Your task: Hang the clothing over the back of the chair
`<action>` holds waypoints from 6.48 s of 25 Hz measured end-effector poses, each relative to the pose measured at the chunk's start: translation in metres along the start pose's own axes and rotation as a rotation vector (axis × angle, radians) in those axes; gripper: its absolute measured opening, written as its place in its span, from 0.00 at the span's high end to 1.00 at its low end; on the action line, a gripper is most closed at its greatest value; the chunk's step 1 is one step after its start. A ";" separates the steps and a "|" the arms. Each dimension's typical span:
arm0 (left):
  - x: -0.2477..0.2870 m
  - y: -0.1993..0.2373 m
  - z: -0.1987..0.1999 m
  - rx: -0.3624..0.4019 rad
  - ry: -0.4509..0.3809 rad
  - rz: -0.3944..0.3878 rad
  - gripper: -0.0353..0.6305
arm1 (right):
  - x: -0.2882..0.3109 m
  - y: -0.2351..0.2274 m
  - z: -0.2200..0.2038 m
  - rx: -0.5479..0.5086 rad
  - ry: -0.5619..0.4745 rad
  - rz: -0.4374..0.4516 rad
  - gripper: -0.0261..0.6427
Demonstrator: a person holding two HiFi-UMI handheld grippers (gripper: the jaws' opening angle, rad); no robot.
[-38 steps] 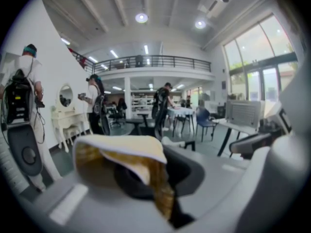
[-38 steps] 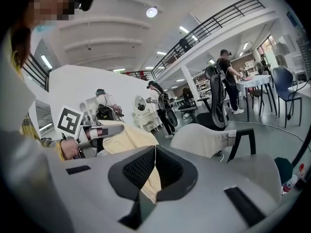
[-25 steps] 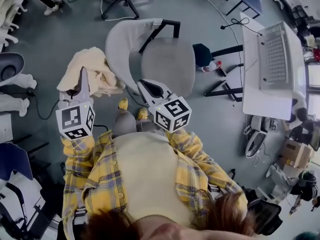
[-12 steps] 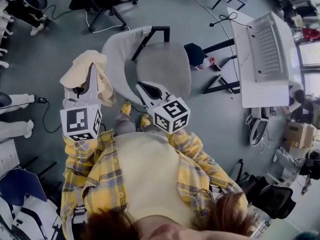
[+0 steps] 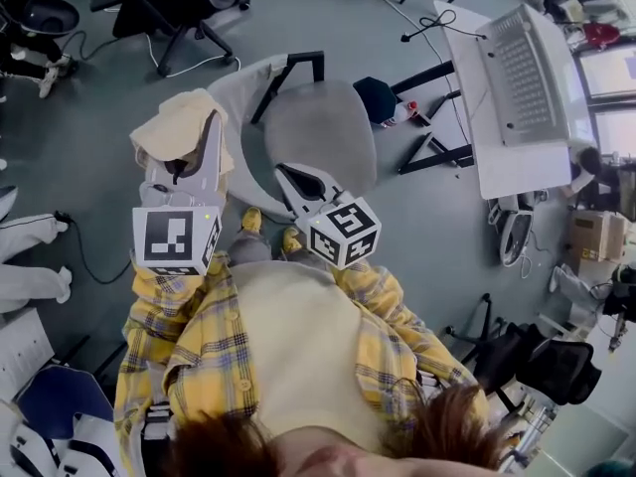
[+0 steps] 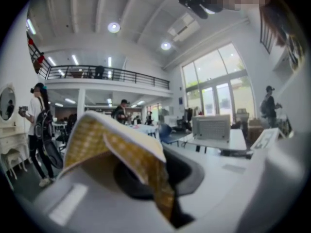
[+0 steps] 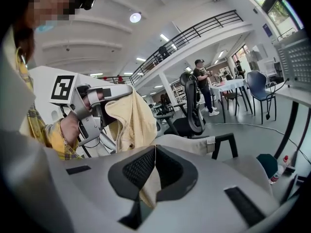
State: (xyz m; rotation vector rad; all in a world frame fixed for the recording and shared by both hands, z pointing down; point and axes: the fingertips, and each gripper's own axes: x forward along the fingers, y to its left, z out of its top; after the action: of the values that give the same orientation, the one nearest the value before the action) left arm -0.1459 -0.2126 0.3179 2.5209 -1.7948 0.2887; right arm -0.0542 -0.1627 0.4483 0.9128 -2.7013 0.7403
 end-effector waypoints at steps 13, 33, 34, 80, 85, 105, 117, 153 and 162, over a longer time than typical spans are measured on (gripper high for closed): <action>0.066 -0.049 -0.056 -0.019 0.123 -0.225 0.91 | -0.008 -0.026 -0.002 0.055 0.000 -0.114 0.94; 0.099 -0.098 -0.155 0.048 0.388 -0.367 0.91 | -0.028 -0.044 -0.014 0.100 0.003 -0.192 0.94; 0.099 -0.100 -0.160 0.054 0.404 -0.373 0.91 | -0.029 -0.045 -0.014 0.101 0.003 -0.193 0.94; 0.071 -0.137 -0.206 0.611 0.626 -0.378 0.55 | -0.049 -0.054 -0.011 0.079 -0.022 -0.162 0.94; 0.061 -0.143 -0.206 0.643 0.642 -0.405 0.55 | -0.049 -0.051 -0.005 0.055 -0.026 -0.141 0.94; 0.036 -0.123 -0.177 0.293 0.524 -0.354 0.56 | -0.009 -0.041 -0.001 -0.082 0.085 -0.014 0.94; -0.002 -0.071 -0.127 -0.149 0.315 -0.181 0.76 | -0.014 -0.031 -0.007 -0.086 0.091 -0.002 0.94; -0.069 -0.010 -0.155 -0.454 0.294 0.080 0.94 | 0.001 -0.003 -0.018 -0.129 0.114 0.037 0.94; -0.071 -0.005 -0.159 -0.451 0.305 0.096 0.94 | 0.003 -0.001 -0.020 -0.130 0.119 0.039 0.94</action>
State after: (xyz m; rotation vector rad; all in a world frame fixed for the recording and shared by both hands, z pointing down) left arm -0.1843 -0.1233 0.4628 1.9723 -1.6416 0.2249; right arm -0.0555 -0.1548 0.4665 0.7631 -2.6343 0.5978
